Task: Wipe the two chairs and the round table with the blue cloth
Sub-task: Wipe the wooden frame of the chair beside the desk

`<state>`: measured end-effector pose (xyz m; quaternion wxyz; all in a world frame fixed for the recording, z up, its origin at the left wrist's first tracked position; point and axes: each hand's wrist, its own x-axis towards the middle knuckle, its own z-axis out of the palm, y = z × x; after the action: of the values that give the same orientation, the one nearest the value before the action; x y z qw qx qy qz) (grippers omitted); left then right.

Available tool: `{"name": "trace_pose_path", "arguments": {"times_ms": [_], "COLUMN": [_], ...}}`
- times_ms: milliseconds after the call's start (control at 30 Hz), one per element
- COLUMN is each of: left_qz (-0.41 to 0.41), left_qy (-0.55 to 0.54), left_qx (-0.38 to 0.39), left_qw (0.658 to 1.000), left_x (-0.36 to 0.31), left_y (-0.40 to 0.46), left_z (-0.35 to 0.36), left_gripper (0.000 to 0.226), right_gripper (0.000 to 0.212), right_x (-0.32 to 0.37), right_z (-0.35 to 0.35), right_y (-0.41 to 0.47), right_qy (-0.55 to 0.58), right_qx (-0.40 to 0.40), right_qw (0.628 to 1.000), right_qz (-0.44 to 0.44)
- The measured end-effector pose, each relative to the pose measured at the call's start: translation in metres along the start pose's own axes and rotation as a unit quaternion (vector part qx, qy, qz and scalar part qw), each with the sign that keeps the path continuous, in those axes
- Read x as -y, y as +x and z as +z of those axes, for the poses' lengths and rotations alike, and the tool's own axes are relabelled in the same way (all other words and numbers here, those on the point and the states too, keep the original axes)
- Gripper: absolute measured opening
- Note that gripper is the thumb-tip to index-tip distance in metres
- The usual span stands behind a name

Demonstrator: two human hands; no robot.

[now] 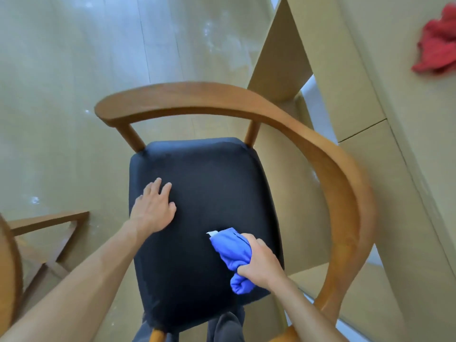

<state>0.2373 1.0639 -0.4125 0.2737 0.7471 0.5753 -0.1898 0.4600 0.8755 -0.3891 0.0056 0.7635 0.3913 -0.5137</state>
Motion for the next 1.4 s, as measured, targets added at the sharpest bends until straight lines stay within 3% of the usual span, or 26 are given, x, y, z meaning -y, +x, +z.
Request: {"name": "trace_pose_path", "arguments": {"times_ms": [200, 400, 533, 633, 767, 867, 933, 1100, 1200, 1300, 1400], "left_qz": [0.022, 0.019, 0.016, 0.015, 0.029, 0.076, 0.111, 0.141, 0.120, 0.117, 0.075], "left_qy": [0.004, -0.001, -0.009, 0.000, 0.000, -0.022, -0.037, -0.041, -0.056, -0.062, -0.098], "left_qx": [-0.061, -0.111, -0.124, -0.139, -0.173, -0.228, -0.270, -0.336, -0.356, -0.363, -0.368], "left_qw": [0.998, 0.994, 0.992, 0.990, 0.984, 0.970, 0.956, 0.930, 0.925, 0.922, 0.922], "left_x": [-0.023, -0.018, -0.010, -0.002, 0.006, 0.008, 0.011, 0.025, 0.036, 0.047, 0.060], "left_y": [-0.014, -0.012, -0.011, -0.009, -0.009, -0.012, -0.011, -0.003, 0.000, 0.004, 0.006], "left_z": [-0.039, -0.068, -0.076, -0.076, -0.080, -0.093, -0.101, -0.124, -0.130, -0.131, -0.130], "left_gripper": [0.060, 0.060, 0.059, 0.059, 0.058, 0.052, 0.049, 0.045, 0.047, 0.046, 0.046], "right_gripper": [0.064, 0.072, 0.064, 0.063, 0.069, 0.077, 0.082, 0.080, 0.075, 0.075, 0.069], "right_x": [0.028, 0.082, 0.147, 0.203, 0.265, 0.288, 0.288, 0.286, 0.288, 0.298, 0.343], "right_z": [-0.036, -0.079, -0.121, -0.156, -0.175, -0.156, -0.138, -0.144, -0.146, -0.112, -0.042], "right_y": [-0.005, 0.001, 0.009, 0.025, 0.059, 0.090, 0.107, 0.124, 0.128, 0.120, 0.111], "right_qy": [0.147, 0.200, 0.223, 0.192, 0.037, -0.189, -0.272, -0.262, -0.152, -0.129, -0.155], "right_qx": [-0.075, -0.154, -0.237, -0.324, -0.441, -0.410, -0.375, -0.407, -0.373, -0.412, -0.372], "right_qw": [0.986, 0.963, 0.932, 0.900, 0.860, 0.871, 0.864, 0.839, 0.881, 0.857, 0.843], "right_qz": [-0.029, -0.096, -0.158, -0.217, -0.253, -0.195, -0.195, -0.249, -0.249, -0.281, -0.355]}}
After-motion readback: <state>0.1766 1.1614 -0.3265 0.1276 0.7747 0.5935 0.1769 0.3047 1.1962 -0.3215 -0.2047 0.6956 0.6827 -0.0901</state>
